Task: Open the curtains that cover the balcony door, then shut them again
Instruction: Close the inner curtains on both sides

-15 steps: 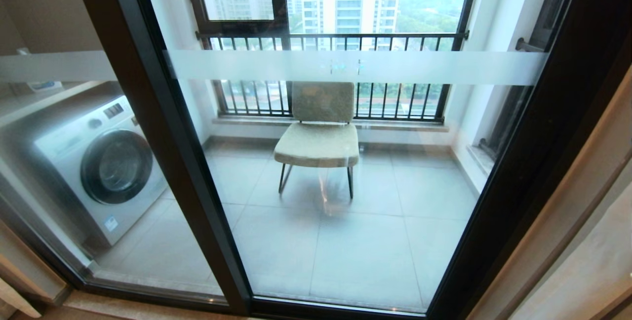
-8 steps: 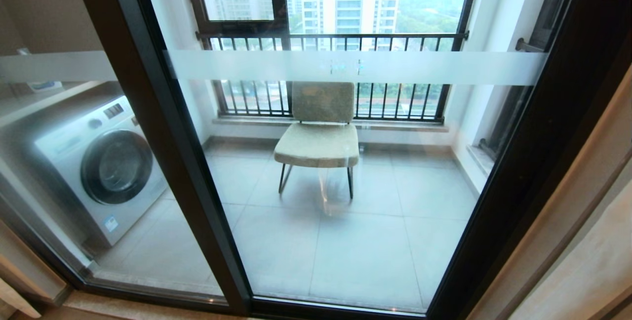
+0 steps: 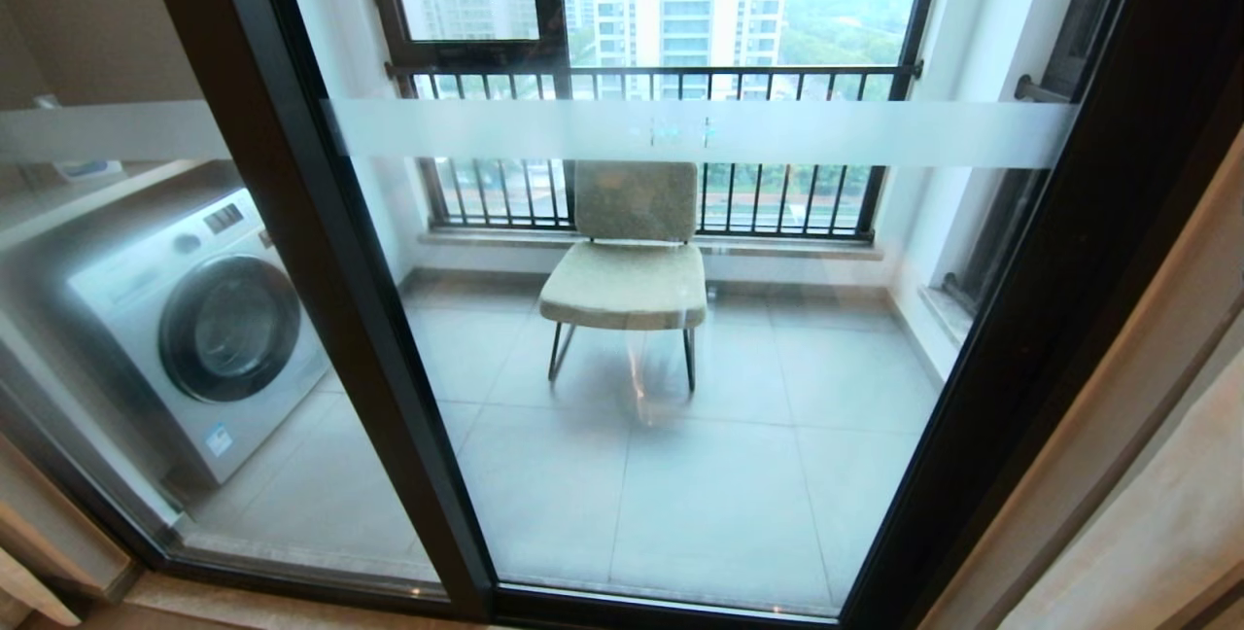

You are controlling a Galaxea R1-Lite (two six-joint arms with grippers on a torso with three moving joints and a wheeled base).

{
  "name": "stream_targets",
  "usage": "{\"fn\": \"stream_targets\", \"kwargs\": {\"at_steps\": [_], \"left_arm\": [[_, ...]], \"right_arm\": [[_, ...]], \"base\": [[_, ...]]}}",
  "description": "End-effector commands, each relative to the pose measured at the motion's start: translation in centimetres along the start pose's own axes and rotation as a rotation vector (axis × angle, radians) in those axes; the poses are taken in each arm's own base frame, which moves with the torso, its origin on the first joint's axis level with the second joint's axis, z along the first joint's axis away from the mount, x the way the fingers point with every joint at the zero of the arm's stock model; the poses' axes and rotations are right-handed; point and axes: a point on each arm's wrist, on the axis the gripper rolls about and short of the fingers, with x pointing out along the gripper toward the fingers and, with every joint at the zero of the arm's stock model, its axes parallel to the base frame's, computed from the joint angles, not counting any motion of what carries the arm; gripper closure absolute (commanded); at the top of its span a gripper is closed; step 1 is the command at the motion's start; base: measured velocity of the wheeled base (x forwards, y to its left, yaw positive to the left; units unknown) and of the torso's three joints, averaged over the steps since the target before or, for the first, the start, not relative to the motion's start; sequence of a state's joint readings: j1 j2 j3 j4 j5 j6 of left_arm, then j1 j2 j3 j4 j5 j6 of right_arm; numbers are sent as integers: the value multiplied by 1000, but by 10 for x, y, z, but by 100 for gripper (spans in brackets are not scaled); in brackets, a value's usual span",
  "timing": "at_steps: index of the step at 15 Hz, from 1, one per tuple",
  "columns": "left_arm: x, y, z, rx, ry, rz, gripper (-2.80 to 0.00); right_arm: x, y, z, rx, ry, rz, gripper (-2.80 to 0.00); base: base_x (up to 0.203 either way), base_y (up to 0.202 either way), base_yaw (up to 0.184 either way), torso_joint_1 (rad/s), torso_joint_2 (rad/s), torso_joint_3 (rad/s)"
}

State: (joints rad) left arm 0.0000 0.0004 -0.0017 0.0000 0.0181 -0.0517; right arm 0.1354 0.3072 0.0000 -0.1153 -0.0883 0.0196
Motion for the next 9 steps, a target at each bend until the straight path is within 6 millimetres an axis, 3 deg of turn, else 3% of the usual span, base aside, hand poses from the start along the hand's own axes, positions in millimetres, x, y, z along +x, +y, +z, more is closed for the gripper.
{"fn": "stream_targets", "kwargs": {"at_steps": [1, 9], "left_arm": [[0, 0, 0, 0, 0, 0, 0], [0, 0, 0, -2, 0, 0, 0]], "right_arm": [[-1, 0, -4, 14, 23, -61, 0], [-23, 2, -19, 19, -179, -63, 0]], "base": [[0, 0, 0, 0, 0, 0], [0, 0, 0, 0, 0, 0]]}}
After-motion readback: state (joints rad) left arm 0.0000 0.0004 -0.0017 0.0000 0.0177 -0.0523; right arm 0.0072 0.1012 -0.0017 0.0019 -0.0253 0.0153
